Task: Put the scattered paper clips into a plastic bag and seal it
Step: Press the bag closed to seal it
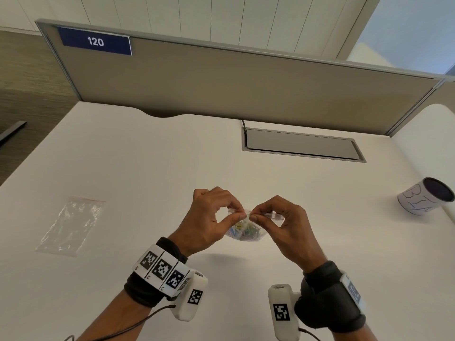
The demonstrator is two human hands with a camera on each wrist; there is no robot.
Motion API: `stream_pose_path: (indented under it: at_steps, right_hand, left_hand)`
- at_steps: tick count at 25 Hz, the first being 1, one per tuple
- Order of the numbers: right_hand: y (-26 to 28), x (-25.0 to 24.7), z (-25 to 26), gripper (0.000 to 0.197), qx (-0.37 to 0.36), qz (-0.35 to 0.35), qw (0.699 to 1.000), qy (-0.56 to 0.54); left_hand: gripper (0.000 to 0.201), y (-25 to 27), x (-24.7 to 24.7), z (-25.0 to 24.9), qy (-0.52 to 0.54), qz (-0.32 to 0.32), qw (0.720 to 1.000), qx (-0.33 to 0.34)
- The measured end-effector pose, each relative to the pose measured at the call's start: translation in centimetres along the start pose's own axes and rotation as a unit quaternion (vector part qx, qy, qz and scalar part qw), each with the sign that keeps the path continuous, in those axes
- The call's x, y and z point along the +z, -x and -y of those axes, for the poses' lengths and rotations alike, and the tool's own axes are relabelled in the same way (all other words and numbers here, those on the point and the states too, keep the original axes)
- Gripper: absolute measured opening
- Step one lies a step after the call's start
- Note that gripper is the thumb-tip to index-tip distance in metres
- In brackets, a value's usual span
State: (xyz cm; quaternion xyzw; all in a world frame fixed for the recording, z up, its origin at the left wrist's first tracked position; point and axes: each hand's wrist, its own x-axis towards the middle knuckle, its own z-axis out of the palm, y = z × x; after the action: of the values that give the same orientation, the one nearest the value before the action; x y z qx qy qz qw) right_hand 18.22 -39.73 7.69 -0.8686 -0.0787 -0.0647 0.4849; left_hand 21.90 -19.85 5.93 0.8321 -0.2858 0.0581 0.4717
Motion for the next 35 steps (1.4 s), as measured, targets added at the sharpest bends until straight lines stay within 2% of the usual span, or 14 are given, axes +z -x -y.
stream_pose_path:
  at_steps: [5, 8, 13, 16, 17, 19, 21, 22, 25, 27, 29, 30, 32, 35]
  right_hand:
    - [0.0, -0.7, 0.0, 0.008, 0.024, -0.01, 0.999, -0.043]
    - [-0.4, -0.8, 0.1, 0.008, 0.016, -0.021, 0.998, -0.05]
    - [-1.5, -0.2, 0.2, 0.017, -0.004, -0.034, 0.997, -0.066]
    - [-2.2, -0.2, 0.0, 0.026, 0.023, -0.052, 0.994, -0.096]
    - [-2.3, -0.2, -0.3, 0.032, 0.033, -0.053, 0.99, -0.123]
    - [-2.7, 0.1, -1.3, 0.058, 0.052, -0.019, 0.973, -0.225]
    - [-3.0, 1.2, -2.5, 0.085, 0.079, 0.057, 0.941, -0.324]
    - [-3.1, 1.9, -3.2, 0.089, 0.091, 0.094, 0.931, -0.342]
    - [-3.2, 3.9, -4.9, 0.072, 0.116, 0.163, 0.917, -0.345]
    - [-3.2, 4.9, -5.2, 0.057, 0.14, 0.16, 0.906, -0.365]
    - [-3.2, 5.5, -5.0, 0.042, 0.164, 0.131, 0.897, -0.39]
    - [-3.3, 5.7, -4.9, 0.039, 0.176, 0.114, 0.893, -0.398]
    - [-3.4, 5.9, -4.9, 0.04, 0.202, 0.084, 0.89, -0.4]
    - [-3.4, 6.2, -5.3, 0.04, 0.231, 0.077, 0.878, -0.412]
  left_hand:
    - [0.021, 0.1, -0.4, -0.1, -0.012, -0.032, 0.999, 0.001]
    - [0.018, 0.0, -0.9, 0.4, 0.03, -0.05, 0.998, -0.017]
    - [0.017, -0.6, -1.7, 0.5, 0.119, -0.011, 0.987, -0.11]
    - [0.005, -1.5, -2.1, 0.3, 0.098, -0.011, 0.988, -0.119]
    - [0.004, -1.8, -2.2, 0.2, 0.088, -0.009, 0.99, -0.111]
    - [0.005, -2.5, -2.5, 0.0, 0.087, -0.002, 0.991, -0.103]
    - [0.006, -3.1, -2.8, 0.1, 0.123, 0.002, 0.986, -0.115]
    - [0.006, -3.4, -2.9, 0.1, 0.154, 0.003, 0.98, -0.126]
    - [0.009, -4.2, -3.1, 0.9, 0.256, -0.026, 0.95, -0.179]
    - [0.014, -4.5, -2.9, 2.0, 0.319, -0.085, 0.913, -0.24]
    - [0.029, -4.3, -2.4, 3.2, 0.338, -0.134, 0.878, -0.312]
    - [0.037, -4.0, -2.0, 3.6, 0.327, -0.133, 0.869, -0.346]
    - [0.054, -2.9, -0.9, 3.9, 0.313, -0.087, 0.857, -0.4]
    - [0.082, -1.4, 0.5, 4.1, 0.324, -0.06, 0.846, -0.419]
